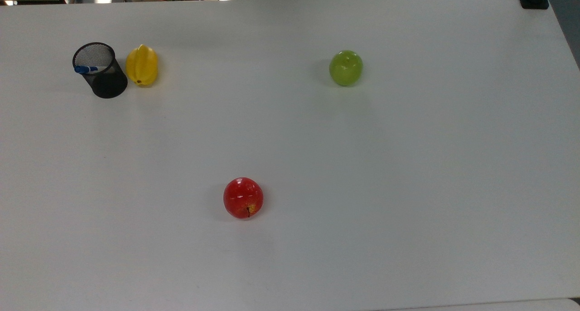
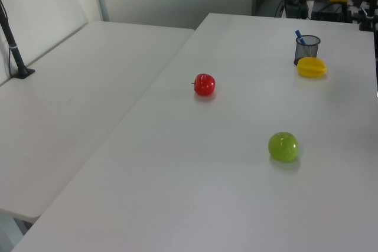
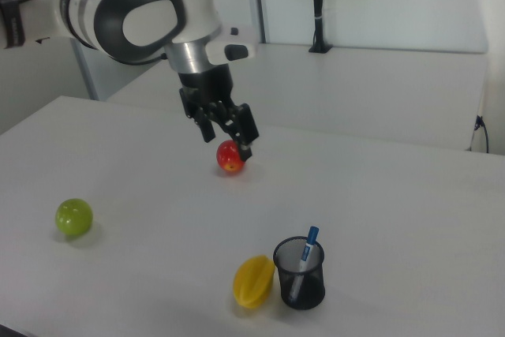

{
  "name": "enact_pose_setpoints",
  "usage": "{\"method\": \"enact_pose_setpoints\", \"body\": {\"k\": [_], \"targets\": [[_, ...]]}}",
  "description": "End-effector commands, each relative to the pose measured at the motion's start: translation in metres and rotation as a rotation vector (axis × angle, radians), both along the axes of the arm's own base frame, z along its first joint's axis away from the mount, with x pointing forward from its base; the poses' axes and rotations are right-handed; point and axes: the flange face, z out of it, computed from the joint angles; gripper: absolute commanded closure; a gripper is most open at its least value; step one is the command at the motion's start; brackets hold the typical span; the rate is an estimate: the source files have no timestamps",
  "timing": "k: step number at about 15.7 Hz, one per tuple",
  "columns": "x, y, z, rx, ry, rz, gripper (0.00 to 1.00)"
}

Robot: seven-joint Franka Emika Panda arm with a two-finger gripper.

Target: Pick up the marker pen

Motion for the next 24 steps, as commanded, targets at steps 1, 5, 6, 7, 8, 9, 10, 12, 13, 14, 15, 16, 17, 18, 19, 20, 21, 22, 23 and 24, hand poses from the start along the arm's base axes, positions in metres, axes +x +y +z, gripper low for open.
{"method": "enact_pose_setpoints", "body": {"k": [1, 5, 6, 7, 8, 9, 10, 12, 13, 14, 15, 16, 17, 18, 19, 20, 21, 22, 23, 24], "targets": [[-0.005, -0.044, -0.016, -0.047, -0.05, 0.027, 0.02], [0.003, -0.079, -0.047, -0.087, -0.054, 0.036, 0.09], [0.007, -0.084, -0.054, -0.096, -0.058, 0.039, 0.1], [0.01, -0.088, -0.063, -0.102, -0.052, 0.04, 0.1], [0.013, -0.09, -0.071, -0.107, -0.048, 0.039, 0.11], [0.017, -0.093, -0.079, -0.112, -0.045, 0.038, 0.12], [0.022, -0.094, -0.087, -0.116, -0.044, 0.041, 0.14], [0.03, -0.095, -0.106, -0.121, -0.036, 0.04, 0.17], [0.034, -0.096, -0.114, -0.126, -0.037, 0.038, 0.19], [0.038, -0.097, -0.122, -0.128, -0.043, 0.037, 0.24], [0.041, -0.099, -0.13, -0.126, -0.047, 0.029, 0.27], [0.043, -0.1, -0.136, -0.127, -0.048, 0.027, 0.31], [0.045, -0.1, -0.139, -0.129, -0.046, 0.027, 0.34], [0.046, -0.1, -0.145, -0.13, -0.038, 0.03, 0.38], [0.046, -0.101, -0.149, -0.129, -0.031, 0.03, 0.42], [0.044, -0.107, -0.151, -0.13, -0.027, 0.03, 0.44], [0.045, -0.108, -0.156, -0.131, -0.016, 0.04, 0.46], [0.045, -0.108, -0.158, -0.132, -0.014, 0.041, 0.47], [0.045, -0.108, -0.158, -0.132, -0.014, 0.043, 0.48], [0.045, -0.109, -0.159, -0.131, -0.011, 0.041, 0.5]]}}
